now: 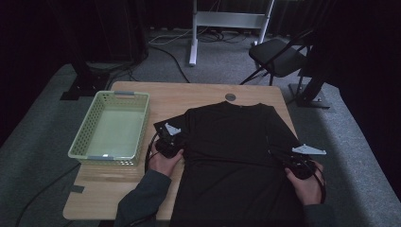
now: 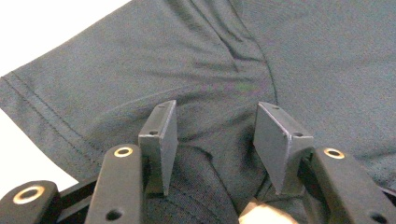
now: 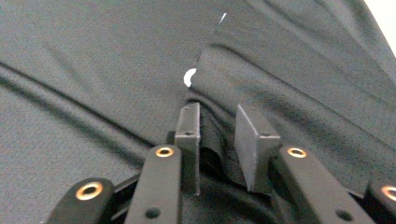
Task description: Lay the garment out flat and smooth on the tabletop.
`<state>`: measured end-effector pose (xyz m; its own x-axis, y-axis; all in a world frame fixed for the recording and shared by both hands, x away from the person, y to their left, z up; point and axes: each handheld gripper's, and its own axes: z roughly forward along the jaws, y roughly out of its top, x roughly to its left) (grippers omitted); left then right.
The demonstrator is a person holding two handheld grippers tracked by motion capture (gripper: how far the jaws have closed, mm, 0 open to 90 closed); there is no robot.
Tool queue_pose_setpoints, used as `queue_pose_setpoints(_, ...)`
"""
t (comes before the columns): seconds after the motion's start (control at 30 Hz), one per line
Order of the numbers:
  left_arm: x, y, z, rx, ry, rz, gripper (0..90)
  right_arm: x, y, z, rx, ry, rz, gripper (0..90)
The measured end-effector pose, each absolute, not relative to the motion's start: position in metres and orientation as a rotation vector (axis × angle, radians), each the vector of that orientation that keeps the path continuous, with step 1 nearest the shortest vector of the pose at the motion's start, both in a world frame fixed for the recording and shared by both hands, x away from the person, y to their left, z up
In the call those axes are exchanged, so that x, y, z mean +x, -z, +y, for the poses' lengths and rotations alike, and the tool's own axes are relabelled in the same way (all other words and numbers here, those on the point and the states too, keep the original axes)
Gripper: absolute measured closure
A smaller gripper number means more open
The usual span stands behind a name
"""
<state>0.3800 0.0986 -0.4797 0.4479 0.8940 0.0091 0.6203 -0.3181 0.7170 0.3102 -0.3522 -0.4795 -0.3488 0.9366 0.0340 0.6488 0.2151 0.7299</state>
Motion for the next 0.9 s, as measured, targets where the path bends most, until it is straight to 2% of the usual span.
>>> queue_pose_setpoints(0.23,0.380,0.480,0.099,2.049,-0.542,1.265,50.7,0.312,0.477,-0.351,1.449,-0.920,2.091,85.7)
queue_pose_setpoints(0.67,0.374,0.475,0.118,1.926,-0.503,1.349,50.5,0.311,0.475,-0.354,1.460,-0.939,2.080,86.3)
queue_pose_setpoints(0.9,0.362,0.474,0.121,1.942,-0.526,1.330,50.4,0.309,0.473,-0.359,1.463,-0.960,2.065,86.2)
